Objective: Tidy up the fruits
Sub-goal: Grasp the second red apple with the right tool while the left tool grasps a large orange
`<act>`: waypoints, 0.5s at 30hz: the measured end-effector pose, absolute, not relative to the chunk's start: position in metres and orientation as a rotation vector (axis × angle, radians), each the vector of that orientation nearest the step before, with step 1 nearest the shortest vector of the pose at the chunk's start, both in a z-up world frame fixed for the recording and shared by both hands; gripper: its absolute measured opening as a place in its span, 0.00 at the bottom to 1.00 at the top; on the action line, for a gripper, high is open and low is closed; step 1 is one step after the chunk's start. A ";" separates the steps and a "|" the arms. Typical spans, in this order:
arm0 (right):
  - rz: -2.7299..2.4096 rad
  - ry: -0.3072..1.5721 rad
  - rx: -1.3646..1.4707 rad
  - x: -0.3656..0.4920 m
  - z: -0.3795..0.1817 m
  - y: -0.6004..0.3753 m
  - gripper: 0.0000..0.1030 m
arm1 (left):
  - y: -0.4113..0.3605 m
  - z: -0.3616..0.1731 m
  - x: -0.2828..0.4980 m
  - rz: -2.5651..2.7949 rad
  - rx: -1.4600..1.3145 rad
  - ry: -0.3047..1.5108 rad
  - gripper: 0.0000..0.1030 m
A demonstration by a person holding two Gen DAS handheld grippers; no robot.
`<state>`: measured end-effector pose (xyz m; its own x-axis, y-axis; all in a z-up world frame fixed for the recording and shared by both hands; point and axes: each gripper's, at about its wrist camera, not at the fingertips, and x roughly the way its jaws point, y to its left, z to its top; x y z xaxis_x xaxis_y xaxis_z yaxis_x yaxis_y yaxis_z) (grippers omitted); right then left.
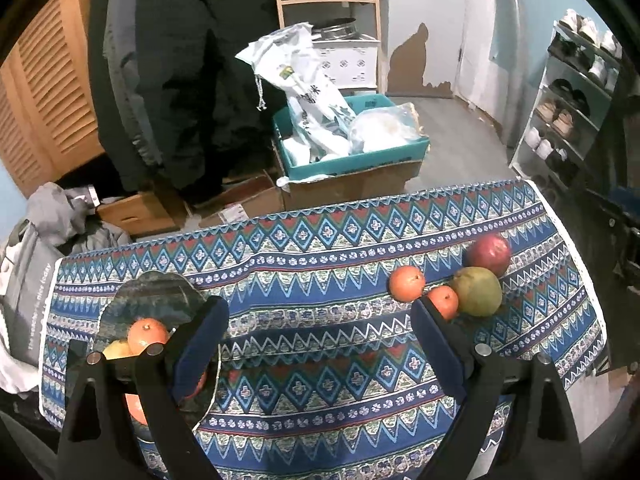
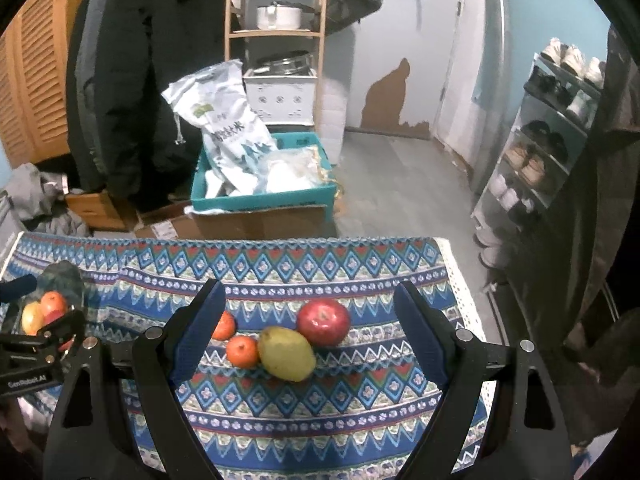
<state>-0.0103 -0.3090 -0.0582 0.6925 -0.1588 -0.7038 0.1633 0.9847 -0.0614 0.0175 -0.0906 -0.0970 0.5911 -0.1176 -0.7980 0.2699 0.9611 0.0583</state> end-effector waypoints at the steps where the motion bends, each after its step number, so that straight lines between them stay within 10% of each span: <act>1: -0.184 0.790 0.008 -0.011 -0.060 -0.311 0.83 | -0.092 -0.098 0.018 -0.228 0.184 0.916 0.91; 15: -0.204 0.893 0.049 0.009 -0.098 -0.338 0.83 | -0.127 -0.125 0.045 -0.261 0.239 0.971 0.91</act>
<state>0.0093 -0.3376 -0.0981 0.6089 -0.1562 -0.7778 0.1972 0.9795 -0.0423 0.0447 -0.1272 -0.1251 0.5382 -0.1106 -0.8355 0.3229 0.9428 0.0833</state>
